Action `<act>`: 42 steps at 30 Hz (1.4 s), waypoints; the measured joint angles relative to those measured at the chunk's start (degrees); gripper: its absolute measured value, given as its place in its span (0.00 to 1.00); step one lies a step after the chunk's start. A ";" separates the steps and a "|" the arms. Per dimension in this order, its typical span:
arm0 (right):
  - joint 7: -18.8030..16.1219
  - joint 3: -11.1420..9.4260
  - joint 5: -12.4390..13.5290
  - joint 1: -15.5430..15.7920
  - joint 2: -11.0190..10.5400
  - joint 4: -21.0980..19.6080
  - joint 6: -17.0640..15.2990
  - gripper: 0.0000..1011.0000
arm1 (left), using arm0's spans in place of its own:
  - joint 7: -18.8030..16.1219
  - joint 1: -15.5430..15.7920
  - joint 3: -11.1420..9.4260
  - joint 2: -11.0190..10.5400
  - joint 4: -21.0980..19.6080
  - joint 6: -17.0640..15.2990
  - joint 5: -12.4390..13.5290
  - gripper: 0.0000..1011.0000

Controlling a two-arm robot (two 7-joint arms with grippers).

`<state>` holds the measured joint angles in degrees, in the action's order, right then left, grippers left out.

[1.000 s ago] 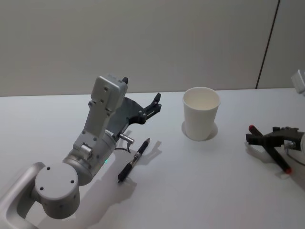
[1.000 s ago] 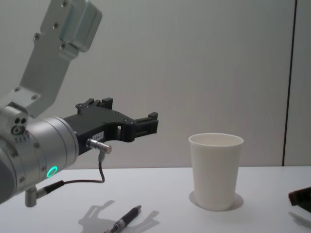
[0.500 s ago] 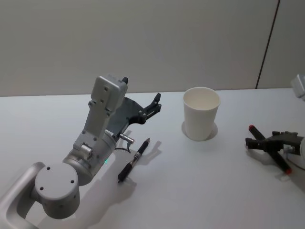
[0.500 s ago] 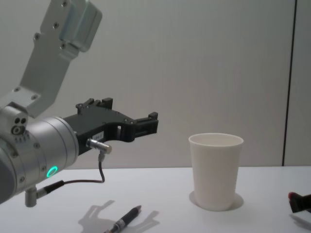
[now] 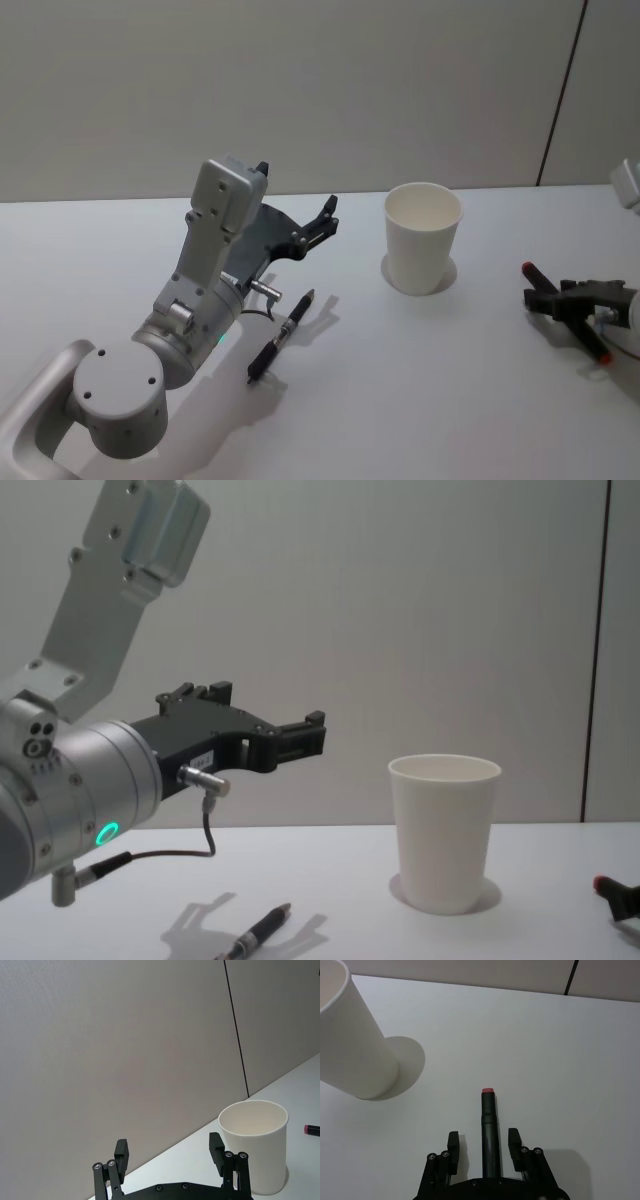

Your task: Place the pen into the pen holder.

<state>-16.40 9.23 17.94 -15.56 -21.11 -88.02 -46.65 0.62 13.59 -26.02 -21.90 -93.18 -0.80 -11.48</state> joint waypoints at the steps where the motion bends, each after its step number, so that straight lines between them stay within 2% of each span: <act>1: 0.01 0.00 0.00 0.01 0.00 0.00 0.00 0.58 | 0.00 0.00 0.00 0.00 0.00 0.00 0.00 0.99; 2: 0.01 0.00 0.01 0.02 0.00 0.00 0.00 0.58 | 0.00 0.00 0.00 0.00 0.00 0.00 0.00 0.99; 5: 0.03 0.00 0.02 0.04 0.00 0.00 0.00 0.50 | 0.00 0.00 0.00 0.00 0.00 0.00 0.00 0.99; 6: 0.04 0.00 0.03 0.05 0.00 0.00 0.00 0.44 | 0.00 0.00 0.00 0.00 0.00 0.00 0.00 0.99; 8: 0.05 0.00 0.04 0.06 0.00 0.00 0.00 0.39 | 0.00 0.00 0.00 0.00 0.00 0.00 0.00 0.99; 9: 0.06 0.00 0.04 0.06 0.00 0.00 0.00 0.33 | 0.00 0.00 0.00 0.00 0.00 0.00 0.00 0.99; 15: 0.09 0.00 0.09 0.09 0.00 0.00 0.01 0.17 | 0.00 0.00 0.00 0.00 0.00 0.00 0.00 0.99; 42: 0.30 -0.01 0.05 0.28 0.00 -0.21 0.61 0.17 | 0.00 0.00 0.00 0.00 0.00 0.00 0.00 0.99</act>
<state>-16.10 9.23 17.99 -15.28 -21.11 -88.23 -46.05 0.62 13.59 -26.02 -21.89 -93.18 -0.80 -11.48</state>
